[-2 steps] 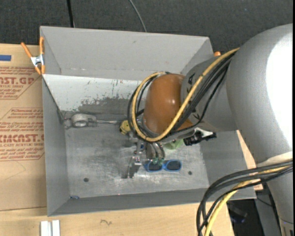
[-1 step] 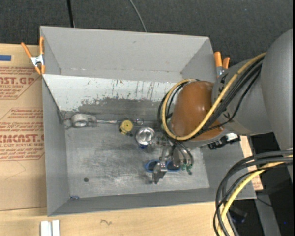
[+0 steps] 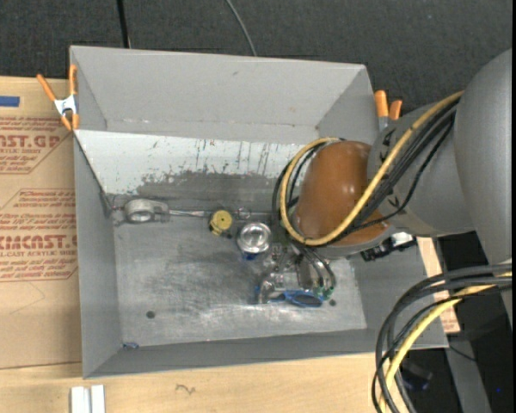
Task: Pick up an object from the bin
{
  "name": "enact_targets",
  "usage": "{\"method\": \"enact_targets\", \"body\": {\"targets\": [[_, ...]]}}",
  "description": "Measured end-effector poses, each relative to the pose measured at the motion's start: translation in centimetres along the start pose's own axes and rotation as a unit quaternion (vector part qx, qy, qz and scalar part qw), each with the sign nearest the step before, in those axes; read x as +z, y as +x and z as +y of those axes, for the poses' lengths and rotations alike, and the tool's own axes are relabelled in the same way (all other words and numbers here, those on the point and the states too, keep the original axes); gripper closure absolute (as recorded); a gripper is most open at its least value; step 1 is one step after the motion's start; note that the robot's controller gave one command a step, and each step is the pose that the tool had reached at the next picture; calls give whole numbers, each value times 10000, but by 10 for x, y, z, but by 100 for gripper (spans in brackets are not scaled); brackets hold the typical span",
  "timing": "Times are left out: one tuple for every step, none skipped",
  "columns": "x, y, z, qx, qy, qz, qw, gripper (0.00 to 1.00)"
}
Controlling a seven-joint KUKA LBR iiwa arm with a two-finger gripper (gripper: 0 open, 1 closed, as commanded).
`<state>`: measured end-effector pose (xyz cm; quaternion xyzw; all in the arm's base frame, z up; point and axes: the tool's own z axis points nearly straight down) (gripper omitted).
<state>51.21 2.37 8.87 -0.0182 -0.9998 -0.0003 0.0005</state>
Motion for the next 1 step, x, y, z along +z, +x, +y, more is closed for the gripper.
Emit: {"method": "enact_targets", "body": {"targets": [[-210,-47,-35,-817,8,-70,9966,100]]}}
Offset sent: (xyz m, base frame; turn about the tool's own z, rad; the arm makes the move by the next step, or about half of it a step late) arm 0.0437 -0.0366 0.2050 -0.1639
